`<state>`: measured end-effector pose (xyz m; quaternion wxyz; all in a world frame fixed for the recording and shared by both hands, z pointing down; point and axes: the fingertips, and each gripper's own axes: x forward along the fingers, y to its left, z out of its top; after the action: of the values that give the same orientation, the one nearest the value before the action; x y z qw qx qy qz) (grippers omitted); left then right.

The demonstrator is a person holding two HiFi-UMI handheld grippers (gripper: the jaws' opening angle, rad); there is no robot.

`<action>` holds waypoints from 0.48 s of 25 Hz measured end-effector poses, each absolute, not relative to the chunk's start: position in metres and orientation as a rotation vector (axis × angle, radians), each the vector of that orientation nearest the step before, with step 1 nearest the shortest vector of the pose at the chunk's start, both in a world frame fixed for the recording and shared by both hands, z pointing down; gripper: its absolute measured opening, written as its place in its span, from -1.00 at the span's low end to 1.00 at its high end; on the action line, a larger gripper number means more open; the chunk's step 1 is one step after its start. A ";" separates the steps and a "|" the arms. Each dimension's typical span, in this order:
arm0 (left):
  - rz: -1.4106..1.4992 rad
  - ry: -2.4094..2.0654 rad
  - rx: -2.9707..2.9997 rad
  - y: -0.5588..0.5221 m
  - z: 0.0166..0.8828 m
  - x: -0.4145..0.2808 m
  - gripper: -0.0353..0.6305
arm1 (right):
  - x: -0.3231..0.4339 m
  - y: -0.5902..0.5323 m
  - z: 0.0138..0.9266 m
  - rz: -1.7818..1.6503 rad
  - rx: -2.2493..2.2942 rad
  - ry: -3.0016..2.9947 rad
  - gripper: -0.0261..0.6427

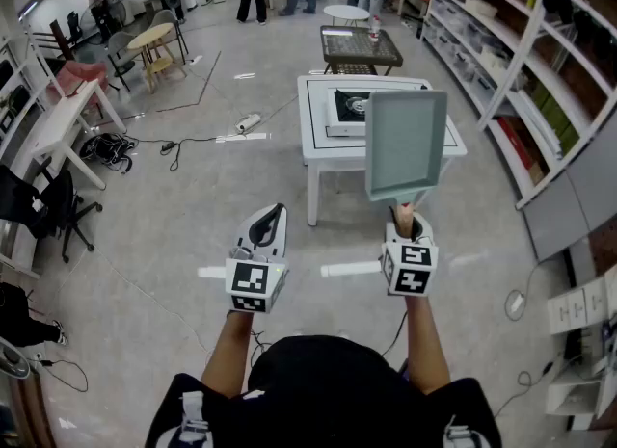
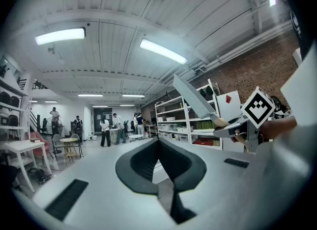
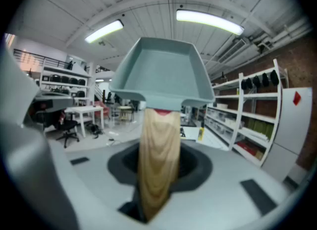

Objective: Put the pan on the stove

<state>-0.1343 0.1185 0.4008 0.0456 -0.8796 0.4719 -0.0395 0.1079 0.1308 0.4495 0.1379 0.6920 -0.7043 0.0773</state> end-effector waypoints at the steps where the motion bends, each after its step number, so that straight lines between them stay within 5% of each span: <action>1: -0.122 1.440 -2.685 0.119 0.400 -0.133 -0.82 | 0.108 0.131 0.448 0.220 2.001 -2.040 -0.56; 12: -0.131 1.439 -2.690 0.121 0.401 -0.130 -0.82 | 0.111 0.133 0.454 0.271 1.989 -2.055 -0.55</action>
<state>-0.1301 0.1207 0.4014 0.0442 -0.8800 0.4709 -0.0429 0.1106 0.1331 0.4539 0.1341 0.6861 -0.7089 0.0936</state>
